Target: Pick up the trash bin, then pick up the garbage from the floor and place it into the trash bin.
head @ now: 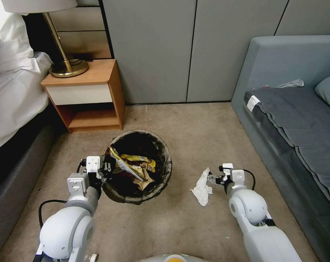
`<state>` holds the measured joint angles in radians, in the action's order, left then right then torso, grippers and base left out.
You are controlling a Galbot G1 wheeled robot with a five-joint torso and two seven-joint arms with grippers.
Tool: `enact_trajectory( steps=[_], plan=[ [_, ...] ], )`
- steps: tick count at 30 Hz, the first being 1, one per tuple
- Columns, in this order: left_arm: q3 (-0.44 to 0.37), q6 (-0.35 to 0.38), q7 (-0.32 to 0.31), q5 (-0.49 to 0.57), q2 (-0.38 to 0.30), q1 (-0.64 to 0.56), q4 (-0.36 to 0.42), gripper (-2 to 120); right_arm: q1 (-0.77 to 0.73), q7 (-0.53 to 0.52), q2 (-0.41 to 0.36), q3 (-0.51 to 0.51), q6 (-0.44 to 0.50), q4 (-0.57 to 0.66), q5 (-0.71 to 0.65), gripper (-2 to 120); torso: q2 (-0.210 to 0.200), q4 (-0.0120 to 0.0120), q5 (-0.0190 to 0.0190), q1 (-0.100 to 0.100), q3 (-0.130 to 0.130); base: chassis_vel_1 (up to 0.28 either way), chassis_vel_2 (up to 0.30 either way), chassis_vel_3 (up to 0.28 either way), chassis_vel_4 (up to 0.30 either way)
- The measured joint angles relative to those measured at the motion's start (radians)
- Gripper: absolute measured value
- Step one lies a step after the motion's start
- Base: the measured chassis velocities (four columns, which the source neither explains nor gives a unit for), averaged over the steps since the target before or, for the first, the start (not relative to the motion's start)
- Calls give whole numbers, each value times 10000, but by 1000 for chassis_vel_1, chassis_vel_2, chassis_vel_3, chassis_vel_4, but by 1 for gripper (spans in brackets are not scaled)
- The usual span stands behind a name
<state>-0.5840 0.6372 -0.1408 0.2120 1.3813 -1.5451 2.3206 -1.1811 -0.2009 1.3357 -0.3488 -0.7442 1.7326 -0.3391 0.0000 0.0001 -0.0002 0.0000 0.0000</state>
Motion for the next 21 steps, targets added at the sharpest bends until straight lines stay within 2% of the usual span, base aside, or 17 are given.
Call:
enact_trajectory(
  steps=[10, 21],
  plan=[
    [2, -9, -2, -29, -34, -44, 4, 0, 768, 147, 360, 303, 25, -2267, -296, 100, 0, -1, 3, 0, 0, 0, 0, 0, 0],
    [85, -26, 1, -43, -43, -13, -80, 0, 897, 48, 533, 74, 59, -3279, -248, 100, 0, -1, 1, 0, 0, 0, 0, 0, 0]
  ],
)
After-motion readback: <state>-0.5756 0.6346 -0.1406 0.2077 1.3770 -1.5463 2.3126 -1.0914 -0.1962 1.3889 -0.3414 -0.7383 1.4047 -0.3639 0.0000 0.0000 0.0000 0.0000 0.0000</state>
